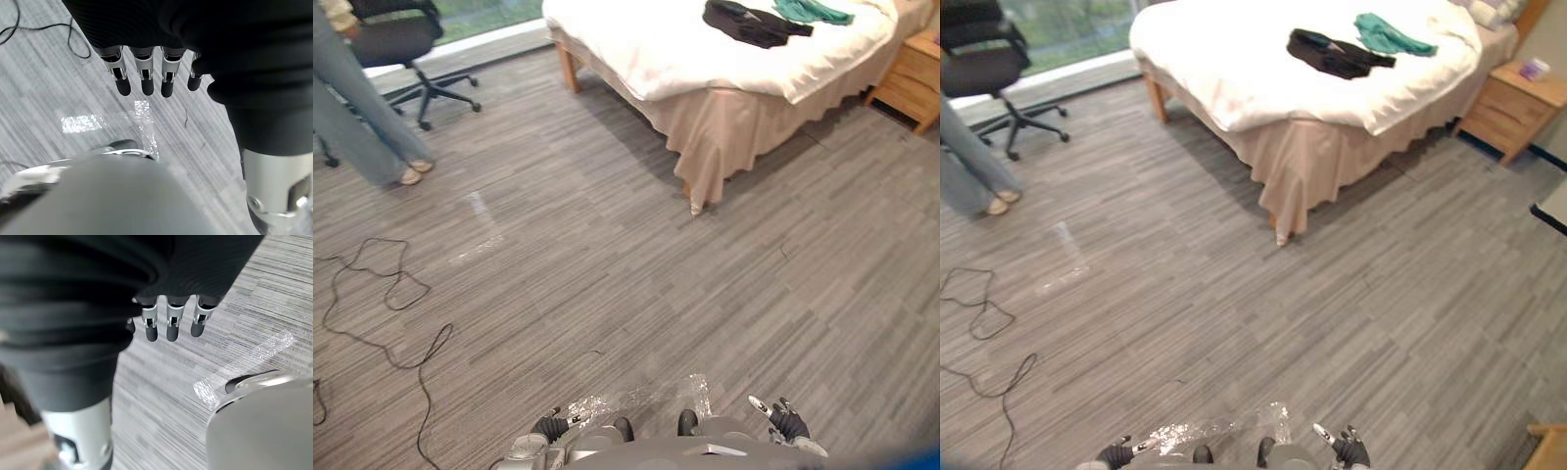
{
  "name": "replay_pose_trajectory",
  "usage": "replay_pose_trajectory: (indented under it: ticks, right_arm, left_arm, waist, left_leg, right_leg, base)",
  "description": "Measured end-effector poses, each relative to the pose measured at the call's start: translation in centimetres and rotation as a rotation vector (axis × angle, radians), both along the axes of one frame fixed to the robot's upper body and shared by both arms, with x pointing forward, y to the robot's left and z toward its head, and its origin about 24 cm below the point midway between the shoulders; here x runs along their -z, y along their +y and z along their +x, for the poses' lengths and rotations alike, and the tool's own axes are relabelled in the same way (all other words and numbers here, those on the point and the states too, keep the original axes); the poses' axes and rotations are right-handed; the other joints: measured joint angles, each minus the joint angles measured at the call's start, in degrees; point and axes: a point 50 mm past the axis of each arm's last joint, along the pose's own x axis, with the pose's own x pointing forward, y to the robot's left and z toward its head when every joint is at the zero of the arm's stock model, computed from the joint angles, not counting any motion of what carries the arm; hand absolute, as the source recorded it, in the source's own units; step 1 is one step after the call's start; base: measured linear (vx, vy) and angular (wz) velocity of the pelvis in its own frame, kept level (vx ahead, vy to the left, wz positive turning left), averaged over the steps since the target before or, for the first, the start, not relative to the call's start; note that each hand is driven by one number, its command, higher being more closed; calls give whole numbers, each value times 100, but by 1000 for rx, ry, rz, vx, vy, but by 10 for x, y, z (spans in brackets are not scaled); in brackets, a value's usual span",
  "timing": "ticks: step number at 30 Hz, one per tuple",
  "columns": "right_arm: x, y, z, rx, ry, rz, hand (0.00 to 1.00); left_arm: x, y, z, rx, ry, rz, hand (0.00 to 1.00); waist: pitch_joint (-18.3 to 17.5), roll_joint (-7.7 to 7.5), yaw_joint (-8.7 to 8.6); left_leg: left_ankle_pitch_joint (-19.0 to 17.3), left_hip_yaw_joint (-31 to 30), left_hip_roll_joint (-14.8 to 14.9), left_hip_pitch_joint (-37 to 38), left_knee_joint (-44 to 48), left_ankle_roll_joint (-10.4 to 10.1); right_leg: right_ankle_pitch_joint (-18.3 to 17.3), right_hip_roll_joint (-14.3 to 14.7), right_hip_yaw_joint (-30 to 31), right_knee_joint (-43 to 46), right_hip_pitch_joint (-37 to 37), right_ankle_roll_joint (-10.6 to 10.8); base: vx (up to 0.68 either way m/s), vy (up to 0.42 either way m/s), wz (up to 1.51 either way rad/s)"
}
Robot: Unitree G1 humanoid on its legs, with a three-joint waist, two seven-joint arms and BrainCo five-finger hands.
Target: Tidy the bed and pick cloth on bed and put in laundry
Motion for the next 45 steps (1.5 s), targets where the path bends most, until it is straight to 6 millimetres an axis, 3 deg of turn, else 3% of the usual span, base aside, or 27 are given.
replay_pose_trajectory:
  ticks: [2, 5, 7, 9, 10, 11, 12, 13, 14, 16, 18, 19, 21, 24, 25, 26, 28, 29, 30, 32, 33, 36, 37, 38, 41, 43, 45]
  right_arm:
    - [-1, -2, 6, 36, -14, 8, 0]
    - [-2, -9, 4, 104, -28, 9, 0]
    - [-4, -12, 1, 126, -44, 10, 0]
    - [-2, -9, -9, 156, -27, 31, 0]
    - [0, -6, -15, 158, -10, 39, 0]
    - [3, -5, -26, 170, 18, 50, 0]
    - [4, -7, -35, 170, 45, 44, 0]
    - [6, -8, -44, 154, 74, 35, 0]
    - [7, -9, -43, 140, 84, 32, 0]
    - [5, -14, -35, 102, 73, 0, 0]
    - [4, -16, -29, 42, 66, -30, 0]
    - [5, -17, -27, 3, 81, -39, 0]
    - [4, -15, -17, -55, 68, -42, 0]
    - [-4, -14, 5, -90, -28, -59, 0]
    - [-5, -12, 8, -99, -39, -60, 0]
    - [-6, -9, 11, -124, -57, -61, 0]
    - [-9, -4, 14, -161, -84, -63, 0]
    - [-10, -4, 10, -176, -97, -74, 0]
    - [-10, 0, 11, -160, -108, -64, 0]
    - [-7, 16, 13, -153, -107, -13, 0]
    - [-7, 19, 17, -155, -117, -8, 0]
    - [-8, 11, 28, -180, -112, -23, 0]
    - [-7, 4, 22, -182, -82, -31, 0]
    - [-6, 3, 19, -179, -75, -31, 0]
    - [-6, 4, 10, -145, -80, -25, 0]
    - [-4, 0, 1, -67, -73, -27, 0]
    - [-4, 0, -3, -20, -79, -18, 0]
  left_arm:
    - [-1, 2, 2, 1, -4, 5, 0]
    - [-3, -2, 15, 10, -28, -3, 0]
    - [-5, -2, 24, 18, -50, -2, 0]
    - [-7, -2, 33, 14, -78, -2, 0]
    - [-8, -1, 33, 9, -81, 0, 0]
    - [-6, -1, 29, -11, -75, -6, 0]
    - [-5, -5, 27, -24, -73, -19, 0]
    - [-3, -13, 22, -36, -67, -42, 0]
    - [-4, -20, 28, -39, -100, -60, 0]
    - [-3, -35, 30, -79, -114, -115, 0]
    - [-3, -40, 30, -117, -121, -135, 0]
    - [-6, -38, 36, -143, -170, -133, 0]
    - [-11, -35, 44, -151, -229, -124, 0]
    - [-21, -28, 59, -201, -335, -120, 0]
    - [-23, -27, 61, -218, -355, -122, 0]
    - [-26, -30, 65, -237, -381, -133, 0]
    - [-24, -33, 61, -247, -369, -147, 0]
    - [-18, -39, 50, -255, -328, -166, 0]
    - [-15, -39, 43, -266, -296, -168, 0]
    - [-18, -24, 50, -257, -298, -133, 0]
    - [-18, -22, 49, -251, -291, -126, 0]
    - [-14, -22, 44, -254, -240, -119, 0]
    - [-8, -26, 35, -239, -190, -121, 0]
    - [-7, -28, 33, -226, -175, -121, 0]
    - [-6, -33, 35, -196, -166, -138, 0]
    - [-6, -40, 39, -172, -159, -168, 0]
    - [-6, -40, 38, -176, -158, -169, 0]
  waist:
    - [171, 15, -64]
    - [434, 244, -192]
    - [490, 290, -163]
    - [669, 307, -170]
    - [714, 281, -170]
    - [733, 303, -194]
    - [719, 356, -271]
    - [587, 511, -388]
    - [573, 500, -389]
    - [501, 582, -505]
    - [496, 590, -527]
    - [472, 591, -488]
    - [416, 481, -311]
    - [501, 340, -111]
    - [547, 308, -40]
    - [581, 252, 70]
    - [519, 293, 143]
    - [328, 501, 132]
    - [120, 579, 131]
    - [-64, 11, 179]
    - [-174, -144, 199]
    - [-164, -109, 147]
    - [-152, 36, 96]
    - [-161, 104, 79]
    - [-136, 218, -34]
    - [-129, 195, -86]
    - [-139, 178, -94]
  left_leg:
    - [-195, 206, 186, 10, 332, -71]
    - [-459, 277, 853, 96, 652, -415]
    - [-616, 308, 1236, 83, 718, -658]
    - [-781, 325, 1610, 438, 671, -1029]
    - [-829, 357, 1667, 598, 639, -1109]
    - [-939, 457, 1858, 1052, 533, -1244]
    - [-991, 487, 1995, 1290, 428, -1101]
    - [-743, 404, 2157, 1457, 384, -461]
    - [-38, 277, 2282, 1465, 599, -350]
    - [893, -51, 2428, 1313, 1178, -209]
    - [918, -353, 2487, 734, 2846, -376]
    - [426, -825, 2230, 70, 4055, -527]
    - [1, -884, 1674, -681, 4620, -526]
    - [-507, -501, 793, -1967, 4502, -377]
    - [-535, -298, 691, -2120, 4379, -317]
    - [-485, 235, 602, -2348, 3995, -229]
    - [-19, 1295, 535, -2385, 2910, 254]
    - [905, 1996, 531, -2335, 1943, 618]
    - [325, 2552, 494, -2060, 1483, 1653]
    - [-11, 2617, 111, -2011, 1421, 1596]
    - [-178, 2506, -58, -1931, 1358, 1620]
    - [-441, 2215, -192, -1390, 1341, 1328]
    - [-484, 1896, -232, -704, 1104, 1149]
    - [-459, 1730, -240, -514, 995, 1107]
    - [-359, 1012, -229, 99, 593, 941]
    - [-305, 21, -127, 404, 325, 637]
    - [-327, -368, -66, 406, 345, 507]
  right_leg:
    - [-176, -319, -530, 705, -356, -49]
    - [-202, -372, -659, 329, -486, 21]
    - [54, -406, -299, -2, -997, 227]
    - [794, -615, 163, -570, -1529, 424]
    - [892, -690, 214, -655, -1542, 499]
    - [1244, -844, 97, -254, -1606, 447]
    - [1113, -804, -47, 278, -1653, 235]
    - [295, -709, -152, 1130, -1838, 103]
    - [-163, -629, -164, 1555, -1863, -114]
    - [-578, -490, -368, 1655, -1585, -484]
    - [-775, -168, -425, 1223, -957, -646]
    - [-740, 137, -526, 467, -220, -691]
    - [-576, 333, -561, -425, 521, -744]
    - [-470, 420, -767, -1406, 1714, -725]
    - [-473, 418, -790, -1506, 1975, -685]
    - [-518, 407, -850, -1577, 2408, -443]
    - [-676, 481, -952, -1560, 2948, -130]
    - [-754, 716, -979, -1484, 3201, 6]
    - [-806, 805, -968, -1305, 3341, 71]
    - [-628, 448, -958, -827, 3172, 238]
    - [-264, 327, -939, -418, 3029, 235]
    - [-46, -123, -808, 1934, 2337, 385]
    - [-103, -466, -868, 3083, 1841, 316]
    - [-149, -549, -881, 3185, 1666, 265]
    - [-313, -833, -790, 2715, 905, 240]
    - [-194, -1044, -408, 1071, 497, 283]
    - [22, -1043, 8, 512, 381, 273]
  base:
    - [43, -114, -71]
    - [157, -261, -48]
    - [232, -409, -49]
    - [374, -490, -37]
    - [446, -524, -29]
    - [401, -430, -14]
    - [673, -595, 7]
    - [613, -490, 2]
    - [719, -602, -3]
    - [632, -533, -17]
    - [636, -401, 4]
    - [733, -381, 21]
    - [591, -257, 6]
    - [624, -185, 13]
    - [618, -142, 2]
    - [648, -134, -8]
    - [671, -123, -7]
    - [704, -45, 12]
    - [733, -16, 38]
    - [766, -13, 51]
    - [644, -38, 37]
    - [719, 15, 45]
    - [580, 31, 63]
    - [550, 17, 83]
    - [477, -109, 130]
    - [407, -280, 226]
    - [248, -259, 149]
